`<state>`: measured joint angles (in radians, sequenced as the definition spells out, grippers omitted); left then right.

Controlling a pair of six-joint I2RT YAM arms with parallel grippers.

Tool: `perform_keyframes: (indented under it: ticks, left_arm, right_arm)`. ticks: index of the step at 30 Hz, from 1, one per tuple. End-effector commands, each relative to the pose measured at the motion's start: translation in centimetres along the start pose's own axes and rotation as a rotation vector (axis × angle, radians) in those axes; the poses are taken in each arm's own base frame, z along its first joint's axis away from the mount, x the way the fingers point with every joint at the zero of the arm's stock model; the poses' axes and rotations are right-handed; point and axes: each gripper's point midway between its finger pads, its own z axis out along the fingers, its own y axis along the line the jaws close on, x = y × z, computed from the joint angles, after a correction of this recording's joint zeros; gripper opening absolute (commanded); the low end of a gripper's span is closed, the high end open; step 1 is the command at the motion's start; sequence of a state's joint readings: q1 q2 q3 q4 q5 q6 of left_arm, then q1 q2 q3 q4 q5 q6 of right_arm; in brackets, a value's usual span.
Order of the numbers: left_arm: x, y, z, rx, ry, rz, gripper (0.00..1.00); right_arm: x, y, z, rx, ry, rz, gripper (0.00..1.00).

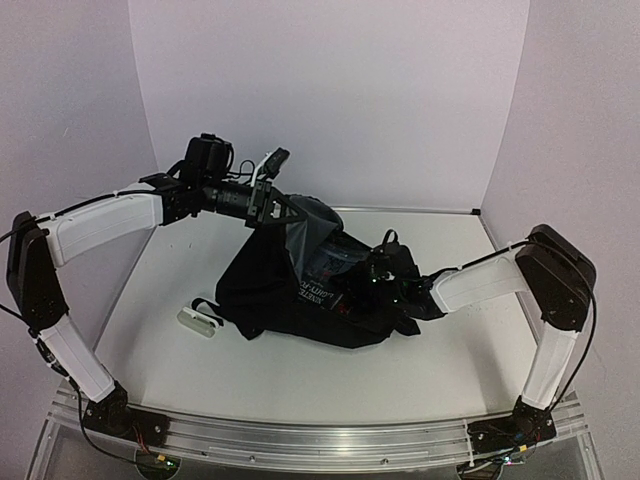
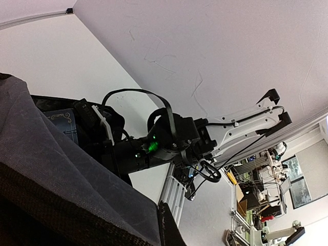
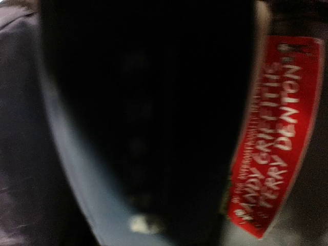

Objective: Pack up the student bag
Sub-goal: Place the book in the student bag.

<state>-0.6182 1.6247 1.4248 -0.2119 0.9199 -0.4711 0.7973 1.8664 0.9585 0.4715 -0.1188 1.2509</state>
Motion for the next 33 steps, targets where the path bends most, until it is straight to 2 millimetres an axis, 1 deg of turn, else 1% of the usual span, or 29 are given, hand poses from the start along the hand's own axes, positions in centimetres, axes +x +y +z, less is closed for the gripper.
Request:
perform_keyframes:
  ticks: [1,5,7,8,10,13,15,16,18,20,21,23,25,27,29,32,33]
  left_arm:
    - [-2.4,-5.4,-2.5,0.072,-0.085,0.176,0.0]
    - [-2.2,-5.3,-2.5,0.07,-0.083,0.174,0.0]
    - [-2.1,-5.1,-2.4,0.068,-0.077,0.166,0.0]
    - [-2.0,-5.0,-2.3,0.067,-0.075,0.164,0.0]
    - [-1.9,-4.7,-2.2,0.067,-0.07,0.153,0.0]
    - [-1.8,-4.6,-2.2,0.067,-0.069,0.147,0.0]
    - [-1.7,-4.5,-2.2,0.06,-0.072,0.146,0.0]
    - [-1.6,-4.4,-2.2,0.057,-0.073,0.146,0.0]
    - [-1.5,-4.2,-2.2,0.047,-0.073,0.141,0.0]
    - [-1.7,-3.6,-2.1,0.02,-0.078,0.137,0.0]
    - [-1.7,-3.2,-2.0,-0.002,-0.078,0.142,0.0]
    - [-1.4,-2.2,-1.6,-0.061,-0.056,0.136,0.0]
    - [-0.9,-1.6,-0.8,-0.106,-0.03,0.151,0.0]
    - [-0.1,-1.5,0.3,-0.129,0.003,0.17,0.0]
    - [0.7,-1.3,1.8,-0.159,0.041,0.188,0.0]
    - [2.5,-1.9,4.6,-0.169,0.106,0.229,0.01]
    - [2.9,-2.2,5.6,-0.16,0.12,0.237,0.04]
  right_arm:
    - [-1.8,1.4,0.5,0.013,-0.081,-0.041,0.0]
    - [-1.6,2.0,1.9,0.004,-0.067,-0.045,0.0]
    - [-1.3,2.7,2.9,-0.009,-0.051,-0.058,0.03]
    - [-1.2,3.3,3.3,-0.021,-0.046,-0.066,0.04]
    - [-1.0,3.8,4.2,-0.027,-0.036,-0.082,0.06]
    - [-1.2,4.5,4.4,-0.031,-0.046,-0.111,0.14]
    - [-1.8,4.8,3.6,-0.017,-0.067,-0.133,0.23]
    - [-2.1,5.0,3.1,-0.008,-0.082,-0.15,0.3]
    - [-2.7,5.2,1.8,0.01,-0.105,-0.184,0.42]
    - [-3.7,5.7,-0.3,0.032,-0.15,-0.218,0.52]
    - [-4.0,5.6,-1.3,0.049,-0.166,-0.24,0.58]
    - [-5.1,6.0,-4.2,0.077,-0.222,-0.271,0.68]
    - [-6.2,5.8,-7.0,0.12,-0.276,-0.3,0.78]
    - [-7.5,5.0,-9.7,0.174,-0.336,-0.322,0.84]
    - [-8.9,3.7,-12.1,0.236,-0.379,-0.339,0.9]
    - [-11.1,2.6,-15.6,0.283,-0.455,-0.336,0.95]
    - [-11.7,2.1,-16.3,0.298,-0.472,-0.334,0.96]
